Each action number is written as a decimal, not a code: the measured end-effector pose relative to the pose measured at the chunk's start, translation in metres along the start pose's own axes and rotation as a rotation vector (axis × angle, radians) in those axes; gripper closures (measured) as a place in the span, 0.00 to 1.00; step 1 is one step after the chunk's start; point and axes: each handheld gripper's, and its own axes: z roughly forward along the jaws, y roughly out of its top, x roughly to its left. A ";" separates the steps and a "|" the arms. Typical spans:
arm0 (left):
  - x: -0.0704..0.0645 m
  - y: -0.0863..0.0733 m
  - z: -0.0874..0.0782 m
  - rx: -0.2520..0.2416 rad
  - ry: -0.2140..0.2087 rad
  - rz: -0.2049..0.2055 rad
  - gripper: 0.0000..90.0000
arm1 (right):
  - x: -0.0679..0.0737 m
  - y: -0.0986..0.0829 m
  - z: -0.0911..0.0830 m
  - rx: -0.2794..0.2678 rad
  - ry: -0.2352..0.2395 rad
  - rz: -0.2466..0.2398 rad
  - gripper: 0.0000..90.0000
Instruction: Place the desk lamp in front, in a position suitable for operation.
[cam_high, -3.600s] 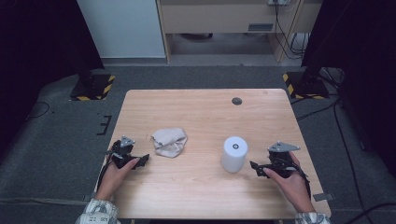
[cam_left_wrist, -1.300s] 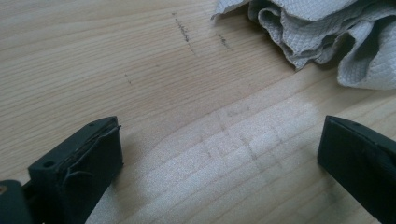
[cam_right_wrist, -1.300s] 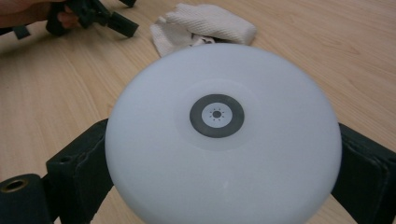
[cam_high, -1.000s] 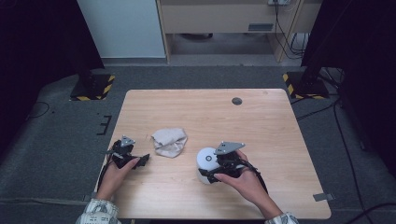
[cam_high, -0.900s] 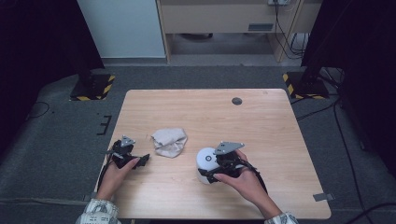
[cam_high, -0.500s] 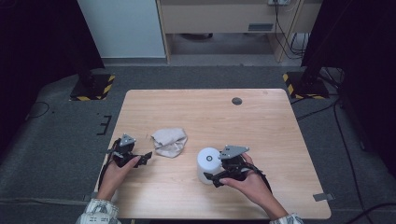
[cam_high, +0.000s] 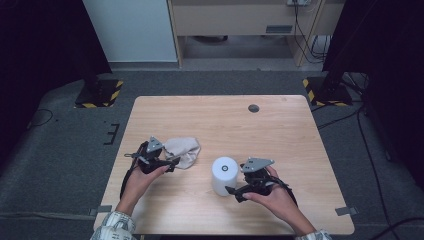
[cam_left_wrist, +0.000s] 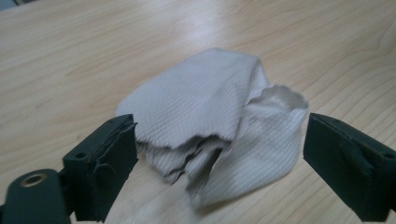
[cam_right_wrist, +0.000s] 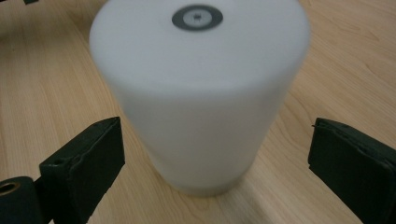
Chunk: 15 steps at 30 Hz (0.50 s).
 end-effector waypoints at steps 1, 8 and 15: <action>-0.002 0.005 0.001 -0.011 -0.010 0.007 0.17 | 0.000 -0.002 -0.002 0.003 -0.002 0.003 0.05; 0.002 0.026 0.007 -0.042 -0.041 0.003 0.42 | -0.008 -0.025 -0.025 0.019 -0.029 0.020 0.05; 0.014 0.023 0.029 0.028 -0.031 -0.007 0.47 | -0.026 -0.050 -0.039 0.048 -0.092 0.077 0.06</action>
